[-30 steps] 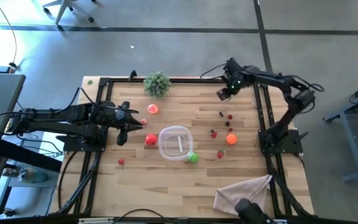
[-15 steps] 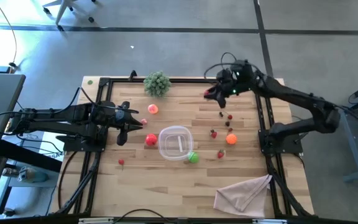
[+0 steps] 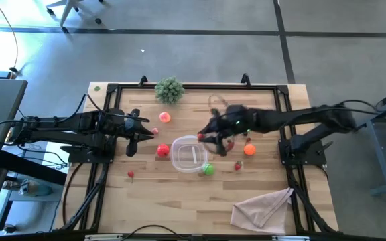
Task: Pick and placing Produce into tupperware
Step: Put the cherry tomato into the transparent bin
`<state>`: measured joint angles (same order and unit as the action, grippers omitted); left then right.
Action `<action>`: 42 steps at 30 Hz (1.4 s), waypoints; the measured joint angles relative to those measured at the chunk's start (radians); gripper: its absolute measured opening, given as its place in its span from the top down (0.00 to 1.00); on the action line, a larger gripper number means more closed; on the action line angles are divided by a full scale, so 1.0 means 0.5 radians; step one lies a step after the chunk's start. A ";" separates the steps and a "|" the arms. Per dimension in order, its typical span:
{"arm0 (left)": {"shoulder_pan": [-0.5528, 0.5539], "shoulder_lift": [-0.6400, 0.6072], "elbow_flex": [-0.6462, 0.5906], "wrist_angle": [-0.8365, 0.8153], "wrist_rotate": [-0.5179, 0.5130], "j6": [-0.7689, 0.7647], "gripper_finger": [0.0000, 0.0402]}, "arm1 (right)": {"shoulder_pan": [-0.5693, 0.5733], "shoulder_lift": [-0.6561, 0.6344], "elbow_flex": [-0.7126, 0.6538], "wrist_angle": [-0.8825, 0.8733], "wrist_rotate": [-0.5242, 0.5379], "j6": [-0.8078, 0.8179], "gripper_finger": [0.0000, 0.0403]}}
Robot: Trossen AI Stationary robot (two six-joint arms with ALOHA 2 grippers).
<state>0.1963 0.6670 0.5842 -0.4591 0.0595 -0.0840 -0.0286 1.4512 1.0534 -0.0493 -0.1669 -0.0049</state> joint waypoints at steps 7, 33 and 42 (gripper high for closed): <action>-0.001 0.000 0.000 0.000 0.000 0.000 0.87 | -0.033 0.454 0.002 0.152 -0.060 0.013 0.74; -0.001 0.000 0.000 0.000 0.000 0.000 0.87 | -0.030 1.065 0.473 -0.562 0.115 -0.119 0.73; -0.001 0.000 0.000 -0.001 0.000 0.000 0.87 | -0.030 1.063 0.472 -0.566 0.114 -0.132 0.67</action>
<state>0.1959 0.6670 0.5842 -0.4595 0.0596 -0.0837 -0.0437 1.9826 1.2892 -0.3321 -0.1101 -0.0708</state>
